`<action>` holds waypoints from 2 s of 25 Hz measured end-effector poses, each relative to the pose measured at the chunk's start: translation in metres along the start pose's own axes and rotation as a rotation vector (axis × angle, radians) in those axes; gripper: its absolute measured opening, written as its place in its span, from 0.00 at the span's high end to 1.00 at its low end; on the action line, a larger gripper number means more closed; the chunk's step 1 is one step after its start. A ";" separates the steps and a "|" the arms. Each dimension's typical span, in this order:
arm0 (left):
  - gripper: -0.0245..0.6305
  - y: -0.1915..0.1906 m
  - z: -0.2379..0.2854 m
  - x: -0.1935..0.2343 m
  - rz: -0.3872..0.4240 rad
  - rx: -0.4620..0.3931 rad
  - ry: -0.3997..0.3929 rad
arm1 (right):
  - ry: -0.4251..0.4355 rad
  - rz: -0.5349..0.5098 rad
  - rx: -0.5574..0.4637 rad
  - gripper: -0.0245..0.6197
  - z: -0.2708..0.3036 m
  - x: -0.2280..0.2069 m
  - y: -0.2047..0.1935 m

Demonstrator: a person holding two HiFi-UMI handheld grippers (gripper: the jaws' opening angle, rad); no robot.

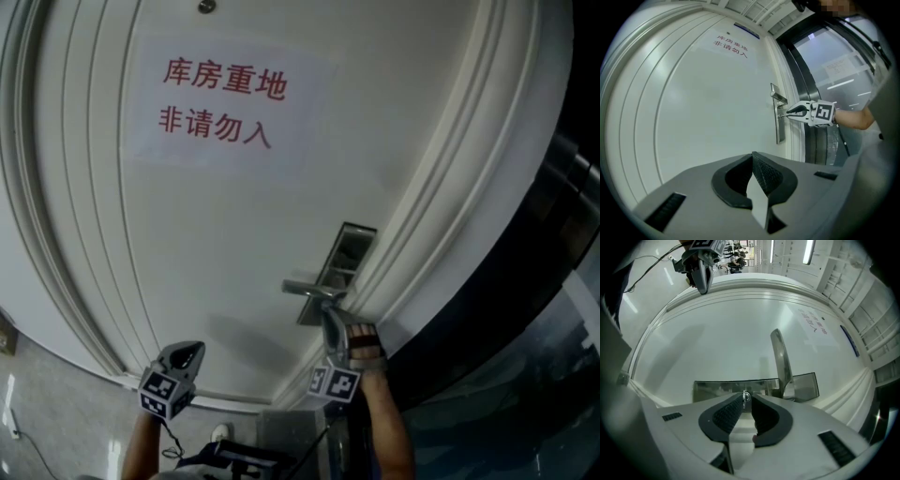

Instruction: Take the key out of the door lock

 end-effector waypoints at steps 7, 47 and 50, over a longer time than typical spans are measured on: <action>0.95 0.001 0.001 0.005 -0.001 0.001 0.010 | 0.015 -0.017 0.018 0.85 0.012 -0.002 -0.003; 0.95 0.007 -0.002 0.004 -0.005 -0.015 0.032 | 0.051 -0.064 0.090 0.93 0.020 0.000 0.002; 0.95 0.007 -0.003 0.004 -0.004 -0.017 0.036 | 0.048 -0.067 0.081 0.93 0.015 0.000 0.002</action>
Point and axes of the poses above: the fingertips, and each gripper's own axes: z forward along the fingers, x to its left, y out of its top, the point moved 4 cm from there along -z, backward along the fingers, and after that the axes turned 8 degrees about y, right-handed, at the moved point
